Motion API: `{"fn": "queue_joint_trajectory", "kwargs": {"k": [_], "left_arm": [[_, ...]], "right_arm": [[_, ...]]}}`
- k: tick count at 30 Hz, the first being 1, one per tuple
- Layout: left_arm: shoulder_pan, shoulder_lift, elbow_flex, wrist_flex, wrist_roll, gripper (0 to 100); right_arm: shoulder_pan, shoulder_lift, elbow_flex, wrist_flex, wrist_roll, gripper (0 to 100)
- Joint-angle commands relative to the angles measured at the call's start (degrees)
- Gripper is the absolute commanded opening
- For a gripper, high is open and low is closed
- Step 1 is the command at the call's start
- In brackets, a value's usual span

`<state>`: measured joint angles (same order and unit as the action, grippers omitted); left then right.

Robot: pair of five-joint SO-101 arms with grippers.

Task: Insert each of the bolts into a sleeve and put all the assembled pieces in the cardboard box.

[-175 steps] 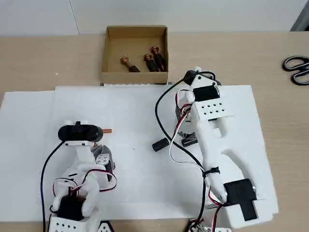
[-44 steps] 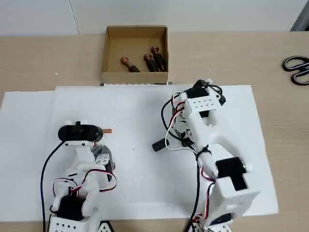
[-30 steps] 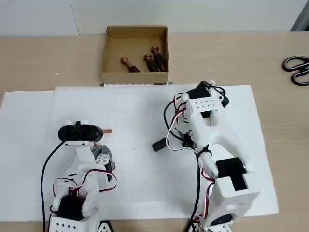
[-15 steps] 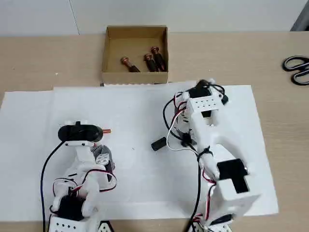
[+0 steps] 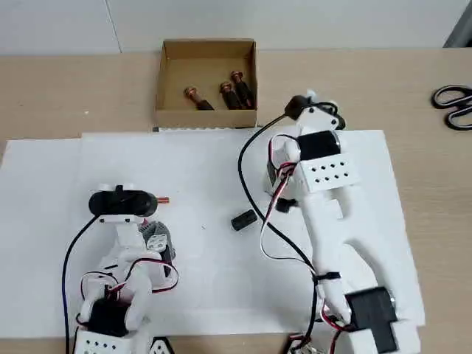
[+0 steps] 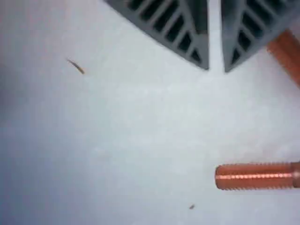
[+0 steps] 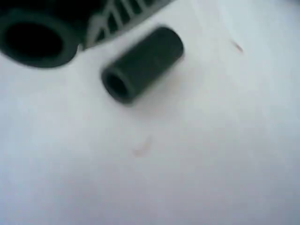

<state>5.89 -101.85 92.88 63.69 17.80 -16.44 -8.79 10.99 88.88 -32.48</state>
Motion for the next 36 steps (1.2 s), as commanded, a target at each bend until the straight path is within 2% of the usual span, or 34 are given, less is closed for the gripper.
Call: {"fn": "queue_joint_trajectory", "kwargs": {"k": [1, 4, 6, 11, 17, 24, 28, 36], "left_arm": [[-2.37, -0.53, -0.40, -1.41, 0.88, 1], [-6.95, -0.44, -1.80, 1.14, 7.30, 1], [-8.53, -0.26, -4.70, 4.22, 8.35, 1], [-8.97, -0.09, -10.51, 5.10, 8.00, 1], [-8.70, 2.37, -18.95, 2.64, 3.16, 1], [-8.97, 22.68, -35.38, 5.01, 2.29, 1], [-9.05, 37.27, -47.16, 5.19, 2.29, 1], [-9.05, 60.48, -67.47, 15.21, 4.13, 1]], "right_arm": [[-0.31, -2.59, -2.37, 5.23, 1.58, 0.2], [-0.13, -2.86, -2.37, 7.96, 1.58, 0.2], [0.48, -2.86, -2.37, 8.22, 1.58, 0.2], [2.95, -2.86, -2.37, 8.22, 1.67, 0.2], [7.69, -2.86, -2.37, 8.57, 4.31, 0.2], [13.93, -2.86, -2.37, 8.22, 8.00, 0.2], [14.99, -2.86, -2.37, 8.22, 8.00, 0.2], [14.99, -2.86, -2.29, 8.75, 7.91, 0.2]]}}
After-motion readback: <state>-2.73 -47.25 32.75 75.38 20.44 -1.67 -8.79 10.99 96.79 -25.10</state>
